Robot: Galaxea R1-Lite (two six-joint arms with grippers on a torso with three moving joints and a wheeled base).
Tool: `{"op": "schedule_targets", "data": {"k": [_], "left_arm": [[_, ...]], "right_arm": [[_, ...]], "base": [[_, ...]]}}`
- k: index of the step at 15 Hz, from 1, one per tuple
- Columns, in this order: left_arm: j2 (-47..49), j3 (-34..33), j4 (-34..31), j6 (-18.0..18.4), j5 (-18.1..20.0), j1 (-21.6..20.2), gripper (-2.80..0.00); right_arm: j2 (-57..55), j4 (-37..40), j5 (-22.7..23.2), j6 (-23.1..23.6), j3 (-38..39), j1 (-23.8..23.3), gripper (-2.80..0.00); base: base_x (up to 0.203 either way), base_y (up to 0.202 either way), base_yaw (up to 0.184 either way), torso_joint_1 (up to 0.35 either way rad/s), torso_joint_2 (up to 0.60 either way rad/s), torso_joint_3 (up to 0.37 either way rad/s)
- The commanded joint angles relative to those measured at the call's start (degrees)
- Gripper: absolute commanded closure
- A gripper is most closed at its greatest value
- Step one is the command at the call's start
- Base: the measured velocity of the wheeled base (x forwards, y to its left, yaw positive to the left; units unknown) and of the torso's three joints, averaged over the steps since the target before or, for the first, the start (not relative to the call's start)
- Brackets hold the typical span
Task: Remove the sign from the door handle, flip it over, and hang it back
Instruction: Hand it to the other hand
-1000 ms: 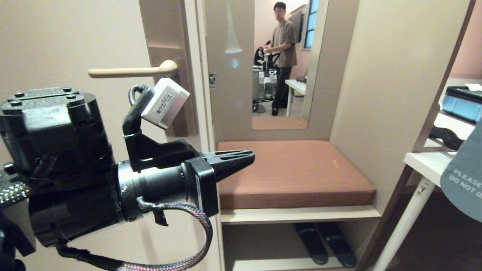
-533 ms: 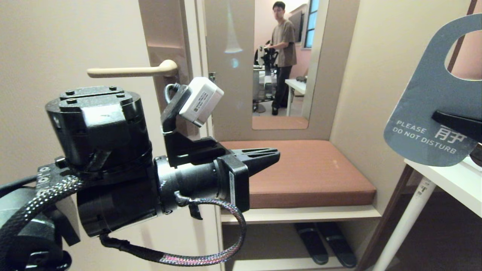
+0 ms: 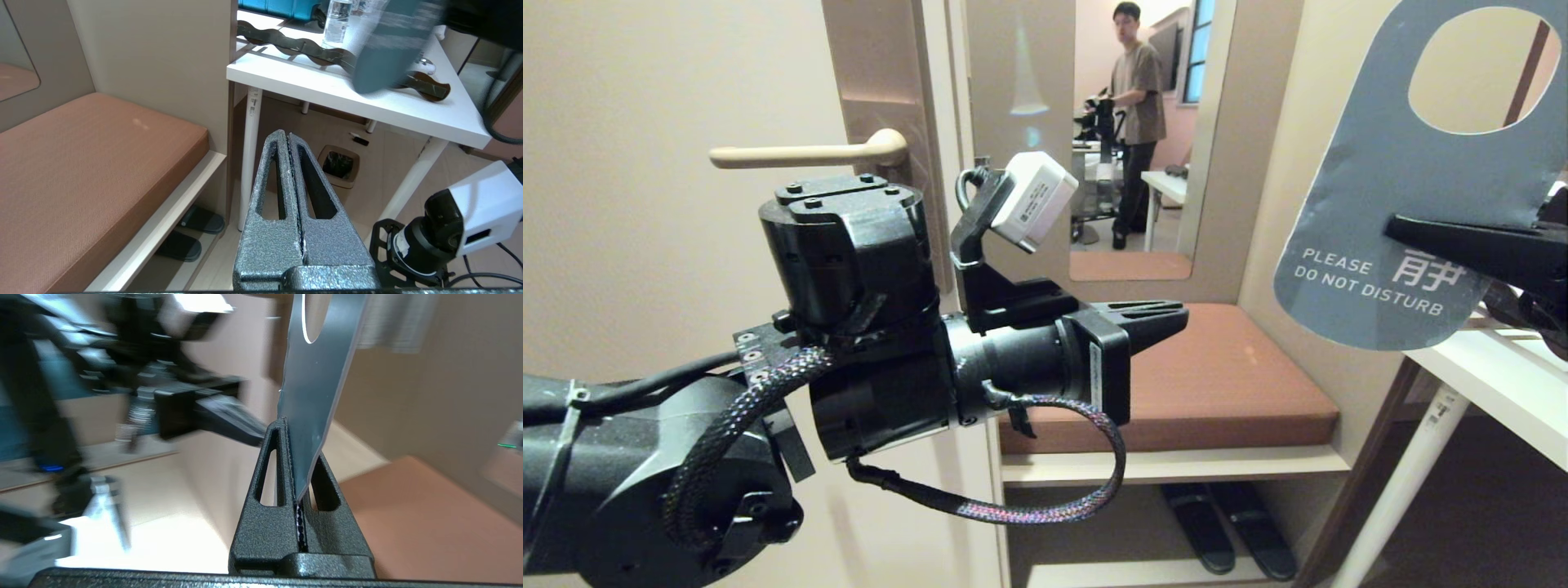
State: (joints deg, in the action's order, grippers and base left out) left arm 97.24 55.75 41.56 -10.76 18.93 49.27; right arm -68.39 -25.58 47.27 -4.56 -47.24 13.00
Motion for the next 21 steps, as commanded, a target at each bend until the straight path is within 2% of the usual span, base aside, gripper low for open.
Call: {"op": "schedule_targets", "data": {"k": [1,4,7,15,18,20,21], "left_arm": [[1.4,0.5,0.3,-0.1,0.2,0.1,0.00],[1.5,0.5,0.4,-2.2,2.4,0.6,0.00],[2.2,0.5,3.2,-2.8,2.9,0.7,0.00],[1.7,-0.7,3.7,-3.7,3.8,0.7,0.00],[0.0,-3.7,3.7,-4.4,7.9,0.1,0.00],[-0.8,-5.1,3.7,-4.4,8.5,-0.1,0.00],[-1.0,-5.5,3.8,-4.4,8.5,-0.2,-2.80]], "right_arm": [[-0.4,-0.2,1.5,-0.4,0.0,0.9,0.00],[-0.3,-0.1,4.4,-0.4,0.6,0.9,0.00],[0.0,-0.2,4.4,-0.4,1.4,0.9,0.00],[3.0,-0.2,4.4,-1.5,6.4,0.5,0.00],[3.0,-0.2,4.3,-1.5,6.5,0.5,0.00],[2.9,-0.1,4.3,-1.6,6.5,0.5,0.00],[2.8,-0.2,4.3,-1.6,6.5,0.5,0.00]], "base": [[0.000,0.000,0.000,0.000,0.00,0.000],[0.000,0.000,0.000,0.000,0.00,0.000],[0.000,0.000,0.000,0.000,0.00,0.000],[0.000,0.000,0.000,0.000,0.00,0.000],[0.000,0.000,0.000,0.000,0.00,0.000],[0.000,0.000,0.000,0.000,0.00,0.000],[0.000,0.000,0.000,0.000,0.00,0.000]]}}
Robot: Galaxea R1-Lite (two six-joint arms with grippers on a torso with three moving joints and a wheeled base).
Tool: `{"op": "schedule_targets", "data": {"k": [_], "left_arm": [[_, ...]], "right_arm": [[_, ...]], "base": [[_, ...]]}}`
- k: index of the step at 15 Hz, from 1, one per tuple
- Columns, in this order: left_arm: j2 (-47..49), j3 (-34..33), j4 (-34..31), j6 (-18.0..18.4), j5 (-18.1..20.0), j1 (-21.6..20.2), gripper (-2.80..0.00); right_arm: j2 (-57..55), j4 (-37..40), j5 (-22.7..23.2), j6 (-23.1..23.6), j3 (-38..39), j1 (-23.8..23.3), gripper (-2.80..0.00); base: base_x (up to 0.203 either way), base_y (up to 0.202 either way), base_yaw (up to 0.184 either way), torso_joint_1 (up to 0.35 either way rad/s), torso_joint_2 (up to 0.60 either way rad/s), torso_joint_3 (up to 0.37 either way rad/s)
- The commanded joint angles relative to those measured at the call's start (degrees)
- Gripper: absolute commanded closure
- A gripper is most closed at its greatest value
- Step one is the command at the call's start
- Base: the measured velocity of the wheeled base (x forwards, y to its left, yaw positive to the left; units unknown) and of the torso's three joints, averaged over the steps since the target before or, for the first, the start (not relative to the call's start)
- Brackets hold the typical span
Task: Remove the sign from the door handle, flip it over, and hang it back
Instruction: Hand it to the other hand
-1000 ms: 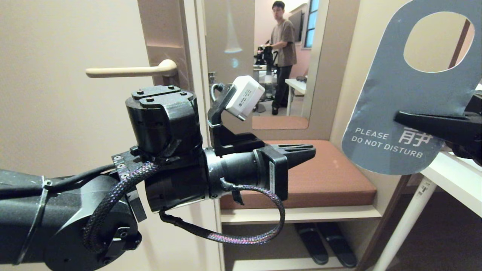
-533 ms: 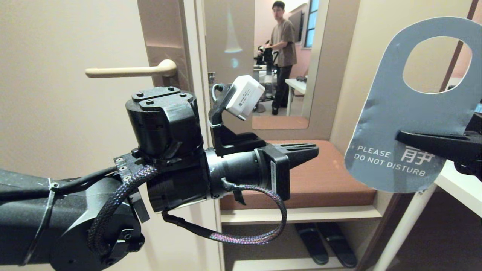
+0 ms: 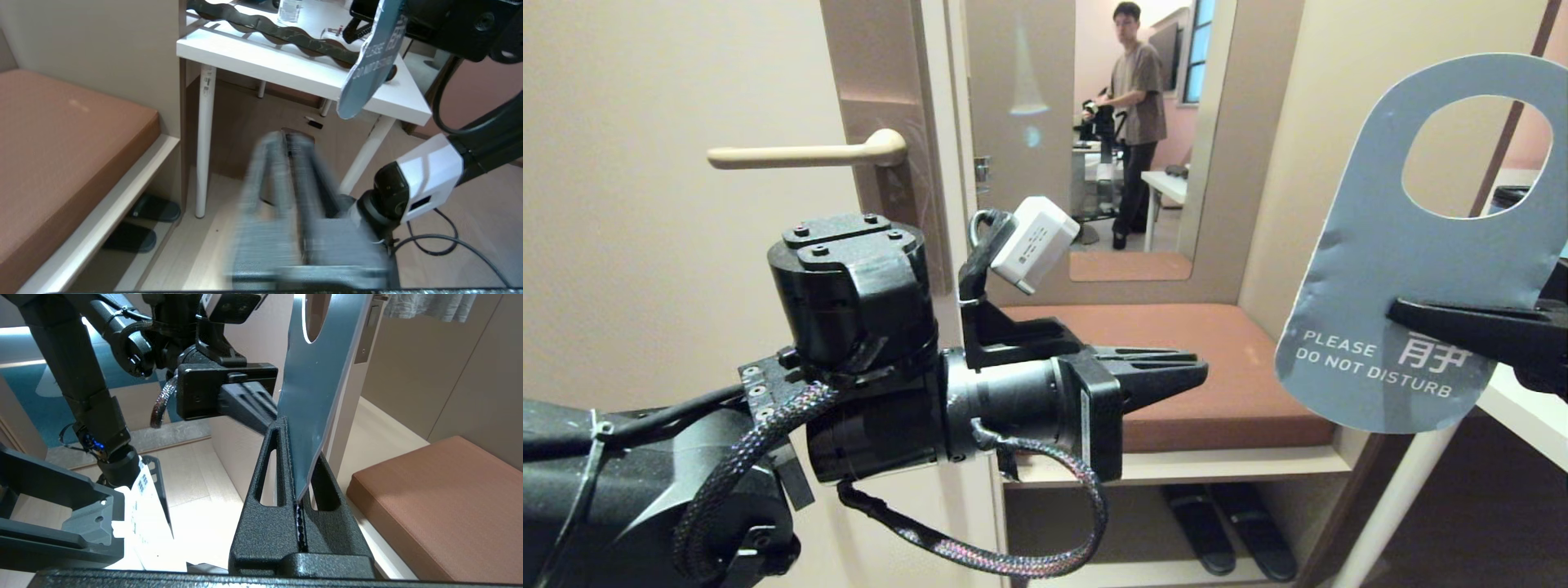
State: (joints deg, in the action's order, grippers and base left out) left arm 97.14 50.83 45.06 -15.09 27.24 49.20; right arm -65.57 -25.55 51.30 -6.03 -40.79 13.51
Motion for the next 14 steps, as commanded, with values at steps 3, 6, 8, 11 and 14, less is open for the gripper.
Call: {"op": "schedule_targets", "data": {"k": [3,6,8,11,14], "left_arm": [[-0.4,-0.6,1.8,0.0,0.0,-0.2,-2.80],[-0.1,-0.6,4.1,-0.1,0.1,-0.1,-2.80],[0.7,-0.6,7.2,-0.2,2.4,-0.1,-2.80],[1.4,-0.6,7.7,-0.3,4.0,0.3,-2.80],[1.8,-0.5,7.8,-1.6,4.1,1.8,-2.80]], "right_arm": [[-0.1,-0.2,0.3,0.0,0.1,0.0,0.00],[-0.2,-0.2,0.4,0.0,0.4,0.1,0.00],[-0.8,-0.2,0.4,0.1,0.4,0.1,0.00],[-1.1,-0.2,0.6,0.1,0.1,0.2,0.00],[-1.3,-0.2,1.8,0.0,-0.2,0.3,0.00]], "base": [[0.000,0.000,0.000,0.000,0.00,0.000],[0.000,0.000,0.000,0.000,0.00,0.000],[0.000,0.000,0.000,0.000,0.00,0.000],[0.000,0.000,0.000,0.000,0.00,0.000],[0.000,0.000,0.000,0.000,0.00,0.000]]}}
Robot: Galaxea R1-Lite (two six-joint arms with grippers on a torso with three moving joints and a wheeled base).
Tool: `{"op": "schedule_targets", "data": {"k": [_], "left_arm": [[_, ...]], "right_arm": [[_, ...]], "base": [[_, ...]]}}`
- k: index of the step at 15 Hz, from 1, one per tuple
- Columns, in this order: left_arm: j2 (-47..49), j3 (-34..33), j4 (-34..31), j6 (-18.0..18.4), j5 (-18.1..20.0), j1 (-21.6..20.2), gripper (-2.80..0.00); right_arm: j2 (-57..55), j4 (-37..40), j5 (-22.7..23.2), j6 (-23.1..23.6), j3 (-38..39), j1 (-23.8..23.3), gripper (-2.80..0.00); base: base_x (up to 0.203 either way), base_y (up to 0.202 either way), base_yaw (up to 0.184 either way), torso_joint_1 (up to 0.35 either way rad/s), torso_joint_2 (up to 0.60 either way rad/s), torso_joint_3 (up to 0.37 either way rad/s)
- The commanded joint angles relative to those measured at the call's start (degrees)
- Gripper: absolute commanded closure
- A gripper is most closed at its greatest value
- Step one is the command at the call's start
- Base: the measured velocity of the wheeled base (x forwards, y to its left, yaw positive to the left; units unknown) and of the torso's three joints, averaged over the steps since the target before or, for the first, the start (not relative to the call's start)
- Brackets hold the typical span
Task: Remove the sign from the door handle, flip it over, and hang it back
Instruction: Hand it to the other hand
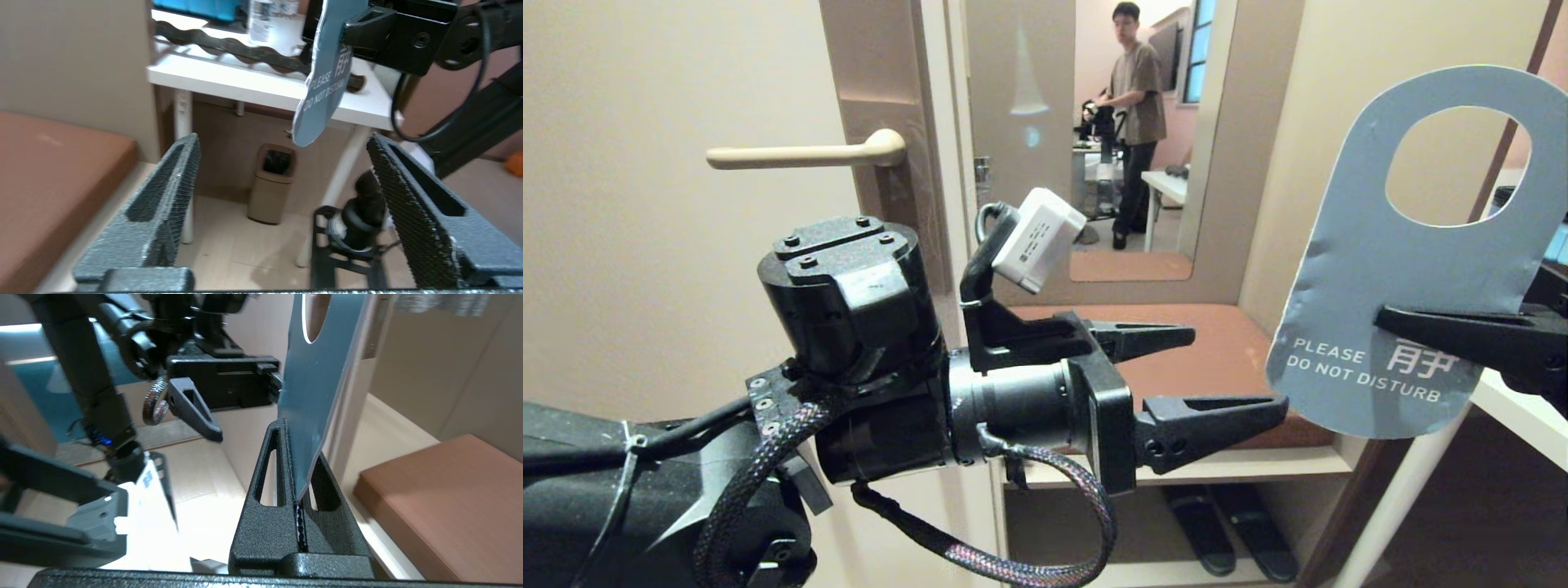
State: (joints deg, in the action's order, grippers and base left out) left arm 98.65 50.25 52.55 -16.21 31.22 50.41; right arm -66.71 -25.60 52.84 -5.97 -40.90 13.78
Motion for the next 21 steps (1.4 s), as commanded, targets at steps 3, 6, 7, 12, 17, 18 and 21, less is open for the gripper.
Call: {"op": "schedule_targets", "data": {"k": [3,6,7,12,17,18,21], "left_arm": [[1.1,0.1,2.0,-2.0,0.2,1.4,-2.80],[1.6,0.3,2.6,-2.3,0.2,2.2,-2.80],[1.7,0.4,2.6,-2.3,0.2,2.4,-2.80],[2.8,1.0,3.1,-2.3,0.2,3.6,-2.80],[4.0,2.8,3.1,-1.7,0.7,4.0,-2.80],[3.9,3.0,3.1,-1.7,0.7,4.0,-2.80],[3.8,2.9,3.1,-1.7,0.7,4.5,-2.80]], "right_arm": [[-0.6,-0.2,1.5,0.0,-0.4,1.1,0.00],[-1.3,-0.2,1.6,-0.1,-1.2,3.1,0.00],[-1.6,-0.2,1.5,-0.1,-1.8,4.2,0.00],[-2.5,-0.2,1.5,-0.2,-3.0,7.8,0.00],[-2.4,-0.2,1.5,-0.2,-2.6,9.8,0.00],[-2.4,-0.2,1.6,-0.1,-2.5,9.8,0.00],[-2.3,-0.2,1.5,-0.1,-2.5,10.2,0.00]], "base": [[0.000,0.000,0.000,0.000,0.00,0.000],[0.000,0.000,0.000,0.000,0.00,0.000],[0.000,0.000,0.000,0.000,0.00,0.000],[0.000,0.000,0.000,0.000,0.00,0.000],[0.000,0.000,0.000,0.000,0.00,0.000],[0.000,0.000,0.000,0.000,0.00,0.000],[0.000,0.000,0.000,0.000,0.00,0.000]]}}
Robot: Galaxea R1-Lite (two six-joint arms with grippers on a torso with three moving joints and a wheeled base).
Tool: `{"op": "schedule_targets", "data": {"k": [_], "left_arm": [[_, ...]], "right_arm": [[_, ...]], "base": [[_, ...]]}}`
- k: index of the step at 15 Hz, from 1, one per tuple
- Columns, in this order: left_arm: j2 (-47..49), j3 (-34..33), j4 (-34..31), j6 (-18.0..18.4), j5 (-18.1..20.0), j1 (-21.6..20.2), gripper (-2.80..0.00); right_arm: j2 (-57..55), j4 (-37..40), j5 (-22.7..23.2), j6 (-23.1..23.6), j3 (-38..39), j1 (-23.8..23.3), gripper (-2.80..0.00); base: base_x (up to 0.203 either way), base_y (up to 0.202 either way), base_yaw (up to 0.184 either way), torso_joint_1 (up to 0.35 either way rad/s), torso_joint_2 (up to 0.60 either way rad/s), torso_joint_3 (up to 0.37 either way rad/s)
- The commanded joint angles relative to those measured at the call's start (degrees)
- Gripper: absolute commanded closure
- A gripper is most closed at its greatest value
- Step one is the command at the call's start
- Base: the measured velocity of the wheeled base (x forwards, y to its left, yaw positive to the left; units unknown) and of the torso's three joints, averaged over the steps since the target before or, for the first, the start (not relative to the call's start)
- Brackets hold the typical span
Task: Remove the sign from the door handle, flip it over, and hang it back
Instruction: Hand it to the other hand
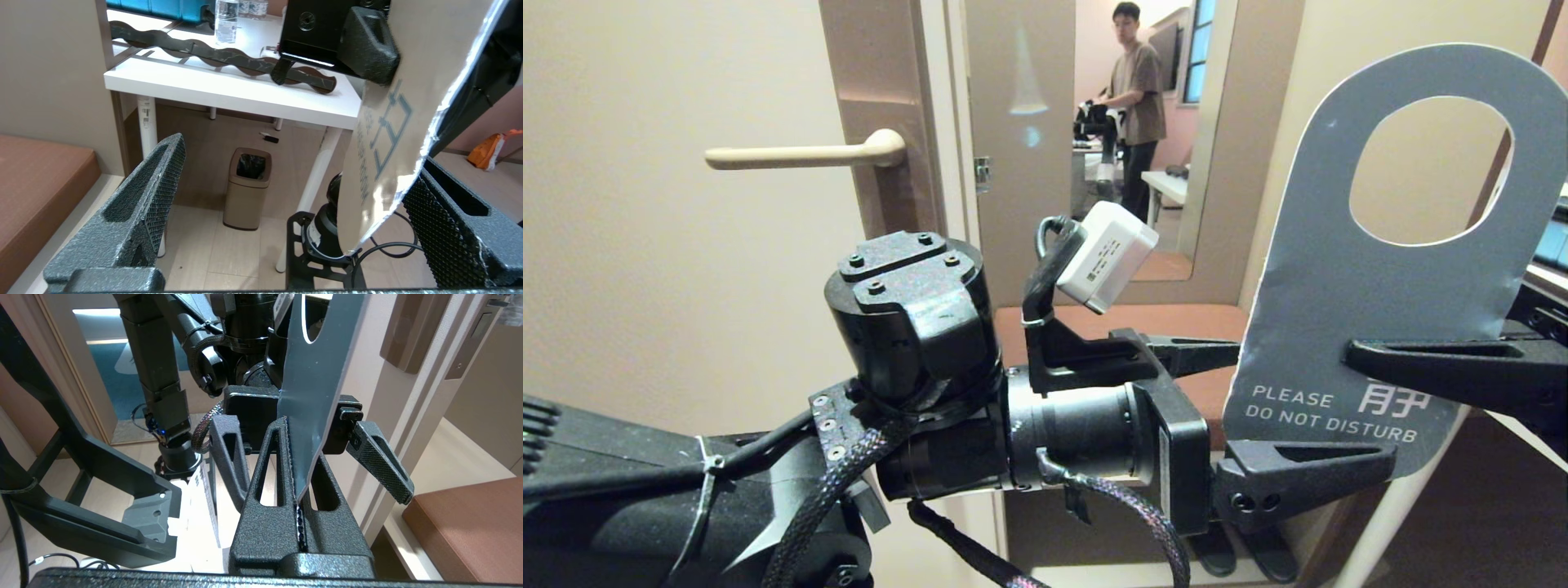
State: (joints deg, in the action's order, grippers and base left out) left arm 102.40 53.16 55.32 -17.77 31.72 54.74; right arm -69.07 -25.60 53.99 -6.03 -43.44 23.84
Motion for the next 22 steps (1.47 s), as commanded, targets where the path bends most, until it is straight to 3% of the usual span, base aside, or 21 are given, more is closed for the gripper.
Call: {"op": "schedule_targets", "data": {"k": [1,12,13,22], "left_arm": [[0.2,0.0,0.3,-0.1,0.2,0.7,-2.80],[1.0,0.0,2.6,-0.1,0.1,2.6,-2.80],[1.0,0.0,2.6,-0.1,0.1,2.7,0.00],[0.9,0.2,2.7,-0.3,0.0,3.0,0.00]], "right_arm": [[0.2,-0.2,0.3,0.0,0.1,0.1,0.00],[1.8,-0.1,0.3,0.0,1.5,0.1,0.00],[1.9,-0.1,0.3,0.0,1.5,0.1,0.00],[2.1,-0.1,0.3,-0.1,2.0,0.1,0.00]], "base": [[0.000,0.000,0.000,0.000,0.00,0.000],[0.000,0.000,0.000,0.000,0.00,0.000],[0.000,0.000,0.000,0.000,0.00,0.000],[0.000,0.000,0.000,0.000,0.00,0.000]]}}
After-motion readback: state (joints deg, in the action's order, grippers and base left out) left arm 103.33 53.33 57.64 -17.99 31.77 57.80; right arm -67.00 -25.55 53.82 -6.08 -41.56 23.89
